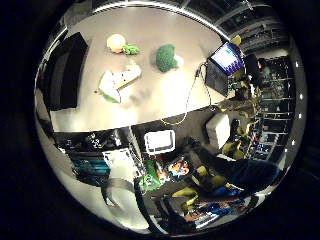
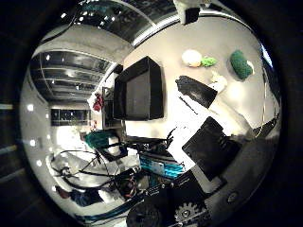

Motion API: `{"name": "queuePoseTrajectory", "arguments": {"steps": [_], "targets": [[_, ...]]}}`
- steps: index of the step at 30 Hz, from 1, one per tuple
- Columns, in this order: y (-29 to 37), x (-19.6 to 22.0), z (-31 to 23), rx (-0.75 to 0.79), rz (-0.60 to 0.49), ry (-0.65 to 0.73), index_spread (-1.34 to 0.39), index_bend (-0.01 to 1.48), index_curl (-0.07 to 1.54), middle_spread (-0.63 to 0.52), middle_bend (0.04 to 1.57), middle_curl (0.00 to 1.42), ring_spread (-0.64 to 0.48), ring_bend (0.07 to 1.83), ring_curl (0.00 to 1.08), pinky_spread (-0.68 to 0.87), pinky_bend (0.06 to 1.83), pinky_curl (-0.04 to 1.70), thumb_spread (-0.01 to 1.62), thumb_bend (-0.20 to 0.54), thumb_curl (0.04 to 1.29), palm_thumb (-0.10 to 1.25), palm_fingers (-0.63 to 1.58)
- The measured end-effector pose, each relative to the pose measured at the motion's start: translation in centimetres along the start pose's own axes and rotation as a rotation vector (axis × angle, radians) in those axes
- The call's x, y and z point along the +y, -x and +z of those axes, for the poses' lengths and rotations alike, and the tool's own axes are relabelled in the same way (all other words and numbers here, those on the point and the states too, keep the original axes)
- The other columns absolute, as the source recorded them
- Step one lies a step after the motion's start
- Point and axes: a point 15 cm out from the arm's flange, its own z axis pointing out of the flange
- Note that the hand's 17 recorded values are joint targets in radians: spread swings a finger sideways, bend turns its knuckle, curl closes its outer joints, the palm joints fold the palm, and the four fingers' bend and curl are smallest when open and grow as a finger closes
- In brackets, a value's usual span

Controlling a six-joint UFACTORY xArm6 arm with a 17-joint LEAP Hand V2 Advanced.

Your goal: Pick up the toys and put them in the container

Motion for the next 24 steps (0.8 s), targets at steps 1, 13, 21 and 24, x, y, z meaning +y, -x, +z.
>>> {"name": "queuePoseTrajectory", "arguments": {"steps": [1, 13, 21, 24], "targets": [[-0.1, -0.3, 0.1, 0.002, 0.0, -0.007, -0.49, 0.2, 0.42, -0.05, 0.19, 0.29, 0.11, 0.19, 0.16, 0.44, 0.2, 0.21, 1.1, -0.019, 0.38, 0.84, 0.53], [-10.2, -8.9, 1.9, 0.183, -0.043, -0.196, -0.4, 0.12, 0.26, 0.03, 0.2, 0.29, 0.16, 0.32, 0.21, 0.42, 0.47, 0.29, 1.05, -0.05, 0.32, 0.58, 0.18], [-15.6, -13.4, 6.5, 0.2, -0.041, -0.172, -0.38, 0.15, 0.23, 0.06, 0.22, 0.31, 0.18, 0.35, 0.23, 0.4, 0.51, 0.3, 1.02, -0.032, 0.28, 0.43, 0.1], [-17.6, -15.3, 7.3, 0.211, -0.029, -0.181, -0.38, 0.15, 0.24, 0.06, 0.22, 0.32, 0.19, 0.35, 0.24, 0.4, 0.52, 0.3, 1.02, -0.027, 0.28, 0.42, 0.09]]}}
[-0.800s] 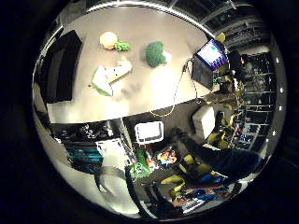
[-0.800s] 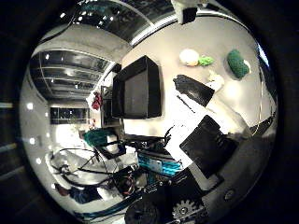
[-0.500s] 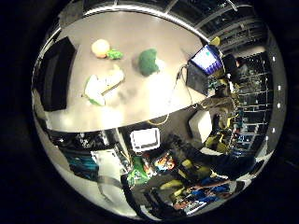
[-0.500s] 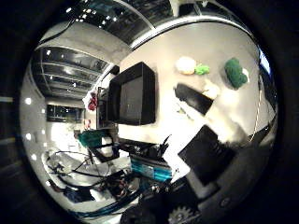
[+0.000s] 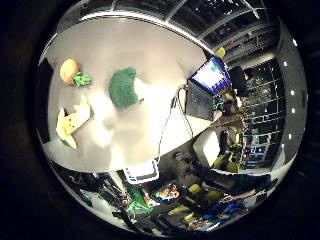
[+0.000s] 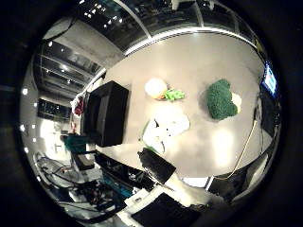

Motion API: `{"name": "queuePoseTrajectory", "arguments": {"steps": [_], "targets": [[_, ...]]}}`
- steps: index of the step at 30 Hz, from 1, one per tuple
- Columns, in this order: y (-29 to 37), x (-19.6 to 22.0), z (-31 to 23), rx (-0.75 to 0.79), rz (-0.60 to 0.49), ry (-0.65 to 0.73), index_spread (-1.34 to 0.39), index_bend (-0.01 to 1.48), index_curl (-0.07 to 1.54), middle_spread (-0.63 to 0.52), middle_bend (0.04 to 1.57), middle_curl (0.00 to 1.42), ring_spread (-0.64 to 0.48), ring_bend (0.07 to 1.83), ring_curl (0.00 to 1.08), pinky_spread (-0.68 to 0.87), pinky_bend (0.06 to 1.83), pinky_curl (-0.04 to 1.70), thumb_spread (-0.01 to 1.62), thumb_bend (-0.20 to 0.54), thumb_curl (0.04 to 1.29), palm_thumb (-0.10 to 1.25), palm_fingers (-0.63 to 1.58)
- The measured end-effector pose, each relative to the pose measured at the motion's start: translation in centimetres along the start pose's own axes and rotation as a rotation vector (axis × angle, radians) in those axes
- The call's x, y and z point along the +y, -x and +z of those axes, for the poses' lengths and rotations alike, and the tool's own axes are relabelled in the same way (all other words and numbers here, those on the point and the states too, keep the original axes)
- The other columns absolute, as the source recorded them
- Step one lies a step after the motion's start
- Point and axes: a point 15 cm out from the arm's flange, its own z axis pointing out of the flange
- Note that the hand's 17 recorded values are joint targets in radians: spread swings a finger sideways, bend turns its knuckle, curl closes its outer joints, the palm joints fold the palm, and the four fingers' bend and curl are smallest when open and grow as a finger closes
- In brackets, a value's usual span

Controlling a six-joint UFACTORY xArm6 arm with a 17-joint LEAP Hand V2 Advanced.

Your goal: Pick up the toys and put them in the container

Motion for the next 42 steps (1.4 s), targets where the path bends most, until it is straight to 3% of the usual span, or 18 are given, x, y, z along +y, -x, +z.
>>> {"name": "queuePoseTrajectory", "arguments": {"steps": [13, 32, 38, 42], "targets": [[-7.1, -5.2, 7.8, -0.002, 0.032, 0.047, -0.37, 0.15, 0.24, 0.07, 0.22, 0.33, 0.19, 0.35, 0.25, 0.41, 0.54, 0.3, 1.03, -0.026, 0.27, 0.4, 0.07], [-6.9, -1.0, 19.2, -0.077, 0.029, 0.203, -0.37, 0.15, 0.25, 0.06, 0.22, 0.33, 0.19, 0.36, 0.25, 0.41, 0.52, 0.29, 1.04, -0.025, 0.28, 0.41, 0.11], [-6.0, -1.0, 21.8, -0.097, 0.013, 0.235, -0.35, 0.16, 0.26, 0.04, 0.27, 0.34, 0.15, 0.41, 0.26, 0.39, 0.49, 0.27, 1.03, -0.021, 0.28, 0.43, 0.25], [-5.9, -0.4, 22.8, -0.097, 0.001, 0.258, -0.35, 0.17, 0.29, -0.01, 0.34, 0.35, 0.01, 0.53, 0.27, 0.31, 0.41, 0.23, 1.03, -0.021, 0.29, 0.45, 0.51]]}}
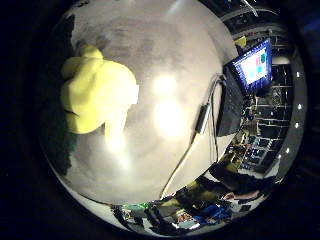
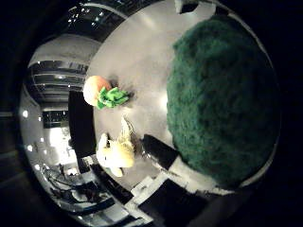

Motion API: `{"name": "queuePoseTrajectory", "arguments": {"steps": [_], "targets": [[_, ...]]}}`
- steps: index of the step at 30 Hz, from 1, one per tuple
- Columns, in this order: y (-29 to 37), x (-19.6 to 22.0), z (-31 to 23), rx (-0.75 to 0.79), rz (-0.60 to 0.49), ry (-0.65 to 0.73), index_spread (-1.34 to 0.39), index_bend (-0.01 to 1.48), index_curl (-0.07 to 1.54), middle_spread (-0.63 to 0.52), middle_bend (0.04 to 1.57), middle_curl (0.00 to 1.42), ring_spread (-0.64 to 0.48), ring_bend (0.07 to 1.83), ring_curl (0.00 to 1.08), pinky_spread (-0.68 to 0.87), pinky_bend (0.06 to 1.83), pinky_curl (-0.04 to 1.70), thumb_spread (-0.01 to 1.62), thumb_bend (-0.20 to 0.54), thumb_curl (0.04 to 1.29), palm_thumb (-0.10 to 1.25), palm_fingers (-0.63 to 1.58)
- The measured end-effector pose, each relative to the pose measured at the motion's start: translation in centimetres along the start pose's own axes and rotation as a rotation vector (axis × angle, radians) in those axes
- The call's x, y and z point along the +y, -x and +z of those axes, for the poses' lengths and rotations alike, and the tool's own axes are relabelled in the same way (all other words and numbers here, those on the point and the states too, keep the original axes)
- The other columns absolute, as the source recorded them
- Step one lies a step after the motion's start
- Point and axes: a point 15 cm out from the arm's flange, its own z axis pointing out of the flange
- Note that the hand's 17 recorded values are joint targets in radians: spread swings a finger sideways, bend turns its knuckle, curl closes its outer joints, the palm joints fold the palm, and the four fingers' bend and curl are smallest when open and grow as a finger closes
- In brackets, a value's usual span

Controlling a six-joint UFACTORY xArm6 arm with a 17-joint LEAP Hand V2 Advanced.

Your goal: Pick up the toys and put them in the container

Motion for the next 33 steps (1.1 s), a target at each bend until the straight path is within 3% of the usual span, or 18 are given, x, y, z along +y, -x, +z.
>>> {"name": "queuePoseTrajectory", "arguments": {"steps": [1, 2, 3, 5, 6, 8, 9, 13, 17, 25, 33], "targets": [[-0.1, 0.1, 0.1, 0.004, -0.005, 0.006, -0.34, 0.17, 0.28, -0.01, 0.35, 0.35, 0.0, 0.53, 0.27, 0.31, 0.4, 0.23, 1.03, -0.021, 0.29, 0.45, 0.52], [-0.3, 0.3, 0.2, 0.006, -0.005, 0.009, -0.36, 0.18, 0.28, -0.05, 0.44, 0.38, -0.05, 0.63, 0.29, 0.25, 0.42, 0.22, 1.04, -0.016, 0.29, 0.47, 0.76], [-0.5, 0.4, 0.1, 0.008, -0.004, 0.011, -0.36, 0.17, 0.28, -0.07, 0.46, 0.38, -0.09, 0.69, 0.29, 0.18, 0.46, 0.22, 1.03, -0.019, 0.29, 0.48, 0.86], [-0.7, 0.1, -0.4, 0.013, -0.009, 0.011, -0.37, 0.16, 0.29, -0.09, 0.47, 0.39, -0.12, 0.73, 0.31, 0.12, 0.48, 0.21, 1.03, -0.021, 0.29, 0.49, 0.87], [-0.8, 0.1, -0.6, 0.013, -0.012, 0.017, -0.38, 0.2, 0.3, -0.12, 0.57, 0.42, -0.17, 0.89, 0.36, -0.06, 0.61, 0.24, 1.03, -0.016, 0.3, 0.51, 1.27], [-1.1, 0.6, -0.8, 0.009, -0.01, 0.035, -0.38, 0.35, 0.38, -0.15, 0.74, 0.48, -0.2, 0.96, 0.41, -0.29, 0.76, 0.3, 1.04, -0.014, 0.3, 0.54, 1.39], [-1.2, 1.2, -0.7, 0.004, -0.009, 0.054, -0.37, 0.45, 0.42, -0.15, 0.77, 0.5, -0.2, 0.97, 0.42, -0.32, 0.79, 0.31, 1.04, 0.001, 0.32, 0.58, 1.5], [-2.4, 2.0, -2.2, 0.022, -0.012, 0.07, -0.29, 0.8, 0.56, -0.13, 0.97, 0.56, -0.19, 1.13, 0.48, -0.37, 0.99, 0.41, 1.02, 0.028, 0.39, 0.78, 1.46], [-2.7, 2.4, -5.3, 0.032, -0.009, 0.071, -0.24, 0.96, 0.64, -0.11, 1.13, 0.61, -0.17, 1.28, 0.53, -0.32, 1.16, 0.51, 0.86, 0.042, 0.52, 0.99, 1.35], [-4.0, 5.6, -14.7, 0.039, 0.047, 0.069, -0.22, 1.06, 0.68, -0.09, 1.26, 0.62, -0.16, 1.4, 0.56, -0.23, 1.29, 0.64, 0.66, -0.018, 0.7, 1.05, 1.24], [1.3, 8.7, -28.1, 0.058, 0.018, 0.024, -0.21, 1.09, 0.69, -0.09, 1.28, 0.61, -0.16, 1.42, 0.55, -0.22, 1.27, 0.7, 0.64, -0.02, 0.77, 1.03, 1.22]]}}
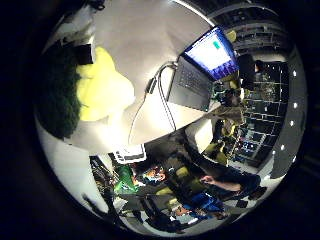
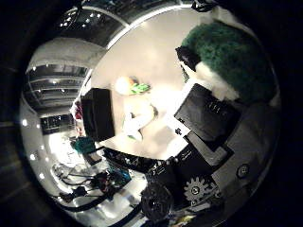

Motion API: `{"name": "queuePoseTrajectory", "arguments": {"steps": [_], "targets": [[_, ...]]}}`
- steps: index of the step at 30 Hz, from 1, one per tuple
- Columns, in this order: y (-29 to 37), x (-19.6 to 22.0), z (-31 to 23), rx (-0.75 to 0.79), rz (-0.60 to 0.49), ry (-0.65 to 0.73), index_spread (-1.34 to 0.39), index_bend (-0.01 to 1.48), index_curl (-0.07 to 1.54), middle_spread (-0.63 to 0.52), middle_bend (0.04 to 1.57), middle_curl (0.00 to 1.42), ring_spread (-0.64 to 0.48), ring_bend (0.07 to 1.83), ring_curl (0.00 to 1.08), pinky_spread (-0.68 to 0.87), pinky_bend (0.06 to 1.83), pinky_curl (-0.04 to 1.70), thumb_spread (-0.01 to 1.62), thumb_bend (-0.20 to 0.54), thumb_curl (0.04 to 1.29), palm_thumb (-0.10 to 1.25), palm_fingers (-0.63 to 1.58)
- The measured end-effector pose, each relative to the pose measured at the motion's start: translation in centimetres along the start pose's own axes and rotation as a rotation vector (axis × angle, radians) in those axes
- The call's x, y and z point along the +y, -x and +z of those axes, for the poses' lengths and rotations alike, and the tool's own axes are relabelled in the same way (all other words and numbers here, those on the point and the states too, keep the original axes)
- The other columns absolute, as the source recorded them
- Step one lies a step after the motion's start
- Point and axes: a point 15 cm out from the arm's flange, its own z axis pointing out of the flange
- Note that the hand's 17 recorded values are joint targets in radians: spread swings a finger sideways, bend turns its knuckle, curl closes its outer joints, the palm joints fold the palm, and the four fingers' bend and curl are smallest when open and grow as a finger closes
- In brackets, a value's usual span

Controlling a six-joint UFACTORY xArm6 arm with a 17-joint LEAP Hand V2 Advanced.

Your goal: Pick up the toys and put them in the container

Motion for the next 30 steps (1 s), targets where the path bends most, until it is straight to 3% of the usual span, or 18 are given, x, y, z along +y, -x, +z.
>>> {"name": "queuePoseTrajectory", "arguments": {"steps": [5, 10, 19, 23, 30], "targets": [[7.7, 0.4, -7.6, 0.009, -0.102, -0.077, -0.21, 1.1, 0.69, -0.09, 1.3, 0.6, -0.16, 1.43, 0.55, -0.21, 1.25, 0.74, 0.65, -0.02, 0.8, 1.01, 1.22], [16.9, 1.0, -11.2, -0.051, -0.177, -0.126, -0.21, 1.1, 0.69, -0.1, 1.3, 0.6, -0.16, 1.44, 0.55, -0.21, 1.23, 0.79, 0.65, -0.02, 0.82, 1.0, 1.22], [36.7, 3.4, -12.7, -0.17, -0.366, -0.169, -0.21, 1.1, 0.69, -0.1, 1.31, 0.59, -0.16, 1.45, 0.54, -0.21, 1.2, 0.84, 0.65, -0.02, 0.85, 1.0, 1.22], [44.6, 3.7, -12.6, -0.221, -0.436, -0.248, -0.21, 1.1, 0.69, -0.1, 1.31, 0.59, -0.16, 1.45, 0.54, -0.21, 1.19, 0.85, 0.65, -0.021, 0.85, 0.99, 1.22], [54.5, 3.9, -10.6, -0.292, -0.528, -0.348, -0.21, 1.1, 0.69, -0.09, 1.31, 0.59, -0.16, 1.45, 0.54, -0.21, 1.17, 0.89, 0.65, -0.021, 0.86, 0.99, 1.22]]}}
